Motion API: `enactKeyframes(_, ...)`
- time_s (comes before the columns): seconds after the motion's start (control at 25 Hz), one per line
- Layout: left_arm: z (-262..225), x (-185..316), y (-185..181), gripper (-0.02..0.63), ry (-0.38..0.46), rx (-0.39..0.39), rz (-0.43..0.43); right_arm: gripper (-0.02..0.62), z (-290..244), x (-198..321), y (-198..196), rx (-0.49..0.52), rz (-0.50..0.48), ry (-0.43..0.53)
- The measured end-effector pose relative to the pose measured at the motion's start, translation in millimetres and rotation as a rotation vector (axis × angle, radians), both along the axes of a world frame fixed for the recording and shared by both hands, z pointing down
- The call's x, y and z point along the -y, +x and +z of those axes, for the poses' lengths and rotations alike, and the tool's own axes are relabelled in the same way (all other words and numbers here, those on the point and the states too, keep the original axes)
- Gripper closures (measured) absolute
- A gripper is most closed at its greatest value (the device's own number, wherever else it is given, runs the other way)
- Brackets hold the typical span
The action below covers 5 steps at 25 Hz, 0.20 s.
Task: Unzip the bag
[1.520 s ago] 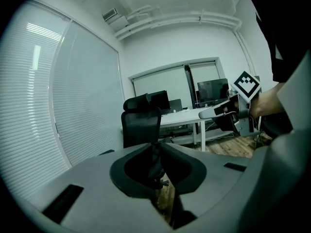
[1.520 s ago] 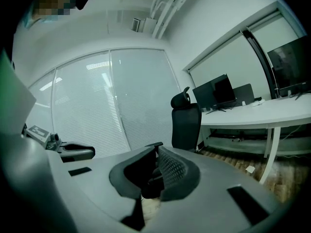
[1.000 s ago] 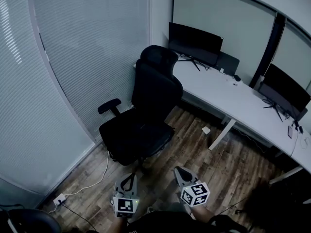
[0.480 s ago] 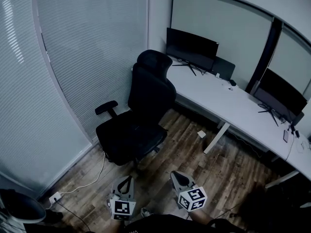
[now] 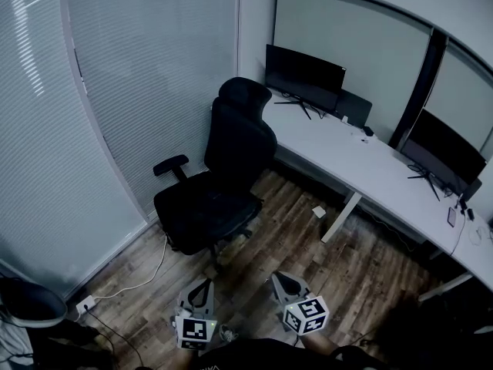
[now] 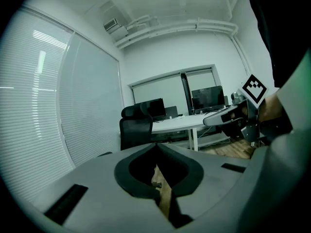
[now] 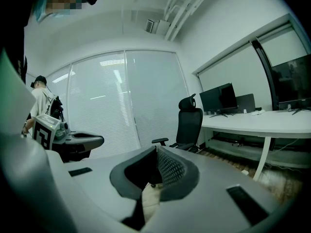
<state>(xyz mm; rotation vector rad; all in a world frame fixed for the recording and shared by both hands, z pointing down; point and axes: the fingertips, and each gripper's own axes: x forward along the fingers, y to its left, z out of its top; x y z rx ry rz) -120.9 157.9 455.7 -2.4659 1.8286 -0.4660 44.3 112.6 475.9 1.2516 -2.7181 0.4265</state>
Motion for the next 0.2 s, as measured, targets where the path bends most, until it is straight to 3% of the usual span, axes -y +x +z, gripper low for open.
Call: enactKeyframes(0.2, 1.7, -27.1, 8.2, 0.588, -0.001, 0.004, 0.001, 0.549, 1.5, -21.1, 7.4, -0.001, -0.002, 0.000)
